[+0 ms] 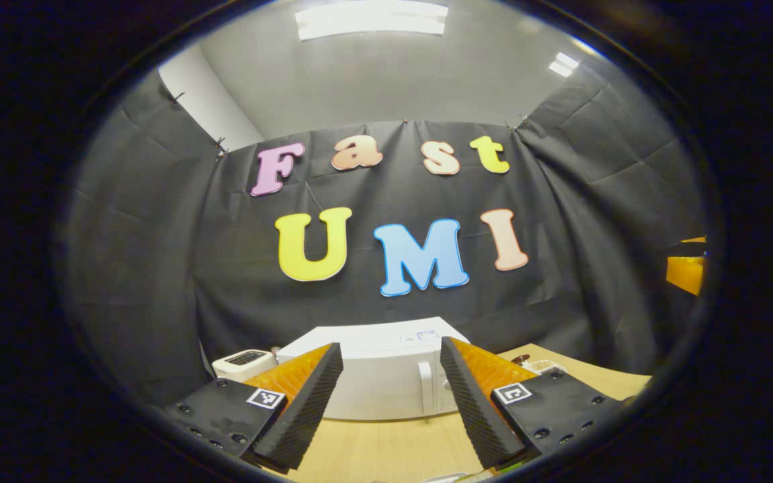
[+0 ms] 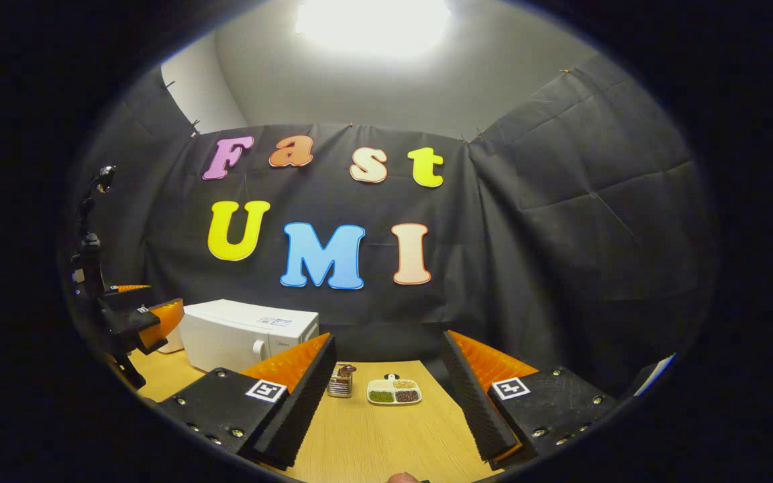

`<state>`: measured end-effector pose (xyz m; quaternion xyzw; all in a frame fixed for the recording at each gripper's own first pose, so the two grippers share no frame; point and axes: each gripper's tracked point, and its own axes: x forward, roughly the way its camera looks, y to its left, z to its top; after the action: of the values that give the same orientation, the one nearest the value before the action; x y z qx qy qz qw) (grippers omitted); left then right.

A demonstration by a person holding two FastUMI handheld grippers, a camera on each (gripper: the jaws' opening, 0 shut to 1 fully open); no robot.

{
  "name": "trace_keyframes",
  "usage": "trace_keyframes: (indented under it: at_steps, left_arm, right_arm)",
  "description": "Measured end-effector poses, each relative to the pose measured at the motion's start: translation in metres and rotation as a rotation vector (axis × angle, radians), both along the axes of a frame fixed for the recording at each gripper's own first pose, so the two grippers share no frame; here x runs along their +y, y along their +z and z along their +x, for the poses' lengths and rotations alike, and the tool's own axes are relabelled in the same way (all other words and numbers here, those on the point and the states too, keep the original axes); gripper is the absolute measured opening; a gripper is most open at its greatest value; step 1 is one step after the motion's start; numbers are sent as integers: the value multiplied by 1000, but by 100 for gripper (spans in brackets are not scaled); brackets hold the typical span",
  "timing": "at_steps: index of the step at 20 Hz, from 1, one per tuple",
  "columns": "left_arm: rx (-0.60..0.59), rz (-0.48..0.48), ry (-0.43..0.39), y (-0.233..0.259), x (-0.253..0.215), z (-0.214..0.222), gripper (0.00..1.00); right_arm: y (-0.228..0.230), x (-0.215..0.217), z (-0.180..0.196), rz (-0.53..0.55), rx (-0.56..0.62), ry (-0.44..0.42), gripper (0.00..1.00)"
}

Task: Open the microwave oven with the left hand, put the food in, and close the microwave oven.

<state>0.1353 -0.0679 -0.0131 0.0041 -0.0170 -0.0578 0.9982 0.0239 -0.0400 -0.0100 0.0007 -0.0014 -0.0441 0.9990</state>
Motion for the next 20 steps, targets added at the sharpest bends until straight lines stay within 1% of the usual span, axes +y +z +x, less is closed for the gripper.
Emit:
trace_keyframes:
  at_steps: [1, 3, 4, 7, 8, 9, 10, 11, 12, 13, 14, 16, 18, 20]
  left_arm:
    - [4, 0, -19, -6, -4, 12, 99]
    - [8, 0, -51, -17, -11, 35, 99]
    - [12, -3, -66, -22, -15, 47, 94]
    - [35, -19, -104, -46, -28, 77, 94]
    - [48, -21, -114, -56, -31, 86, 99]
    - [57, -23, -125, -63, -34, 94, 94]
    - [67, -20, -137, -71, -38, 102, 97]
    - [76, -10, -144, -80, -41, 109, 97]
    - [84, 2, -149, -88, -43, 118, 99]
    - [96, 12, -156, -100, -46, 126, 97]
    - [109, 13, -166, -108, -51, 132, 99]
    - [142, 6, -184, -129, -60, 145, 95]
    - [175, 8, -199, -150, -69, 158, 95]
    - [196, 16, -204, -164, -76, 173, 100]
  right_arm:
    - [2, 1, 2, 3, -1, -17, 95]
    - [3, 2, 5, -2, -2, -53, 95]
    - [3, 2, 7, -9, 3, -71, 95]
    - [4, 6, 12, -20, 2, -117, 95]
    - [2, 7, 15, -21, 6, -130, 95]
    - [1, 9, 16, -22, 12, -143, 95]
    - [0, 11, 17, -26, 18, -155, 95]
    - [-2, 11, 18, -33, 25, -168, 95]
    - [-4, 12, 17, -43, 32, -180, 95]
    - [-5, 12, 16, -54, 38, -194, 95]
    - [-6, 12, 15, -63, 47, -208, 95]
    - [-9, 10, 13, -69, 64, -241, 95]
    - [-11, 8, 9, -71, 75, -270, 95]
    - [-12, 6, 4, -86, 84, -297, 95]
